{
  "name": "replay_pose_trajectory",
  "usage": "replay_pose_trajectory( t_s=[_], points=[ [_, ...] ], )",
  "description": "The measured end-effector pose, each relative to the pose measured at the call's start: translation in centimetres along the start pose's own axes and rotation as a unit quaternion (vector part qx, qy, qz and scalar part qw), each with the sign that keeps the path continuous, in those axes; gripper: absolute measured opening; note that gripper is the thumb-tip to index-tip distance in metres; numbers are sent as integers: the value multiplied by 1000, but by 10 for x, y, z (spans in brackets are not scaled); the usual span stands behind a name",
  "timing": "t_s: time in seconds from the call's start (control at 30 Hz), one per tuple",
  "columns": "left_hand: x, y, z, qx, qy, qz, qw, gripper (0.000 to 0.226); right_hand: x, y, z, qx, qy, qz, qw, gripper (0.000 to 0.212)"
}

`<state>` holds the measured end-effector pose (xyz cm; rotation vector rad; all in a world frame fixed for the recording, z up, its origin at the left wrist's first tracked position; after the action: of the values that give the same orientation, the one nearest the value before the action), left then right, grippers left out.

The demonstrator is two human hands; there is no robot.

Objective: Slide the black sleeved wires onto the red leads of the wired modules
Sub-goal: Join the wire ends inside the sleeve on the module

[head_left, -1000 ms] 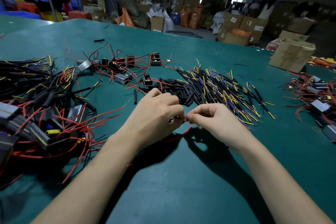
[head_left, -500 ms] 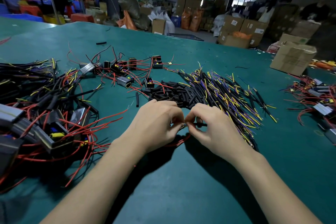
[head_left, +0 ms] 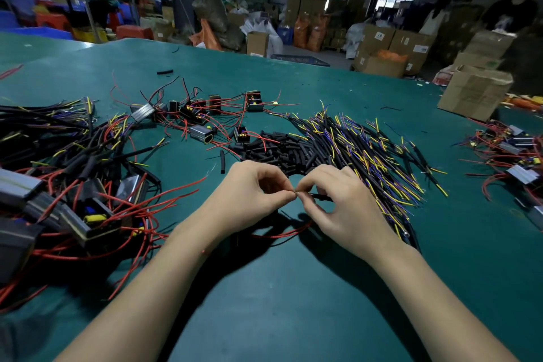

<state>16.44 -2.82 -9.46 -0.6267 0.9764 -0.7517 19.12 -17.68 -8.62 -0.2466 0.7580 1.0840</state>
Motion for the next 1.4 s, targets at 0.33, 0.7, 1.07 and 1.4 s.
replay_pose_trajectory(
  t_s=[0.33,0.7,1.07,1.4],
  points=[
    [-3,-5,-1,115,-33,50,992,5,6,-18,-2,203,14,193,960,10],
    [-8,-2,0,-14,41,60,997,14,5,-8,-1,59,41,74,995,5],
    [-25,-6,-2,-59,72,238,967,14,6,-24,-6,133,37,74,988,11],
    [-8,-14,-5,-12,34,136,990,8,-2,-14,-3,91,15,84,992,7]
  ],
)
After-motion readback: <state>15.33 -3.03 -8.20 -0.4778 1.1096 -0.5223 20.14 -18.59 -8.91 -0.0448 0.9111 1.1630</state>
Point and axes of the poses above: each hand's wrist, its own z-axis towards the middle knuckle, its own x-axis out of the palm, y = z × x, the point moved 4 cm from there along z, towards the middle knuckle, and after that the axes turned 9 degrees about -y, right-handed, at the moved point
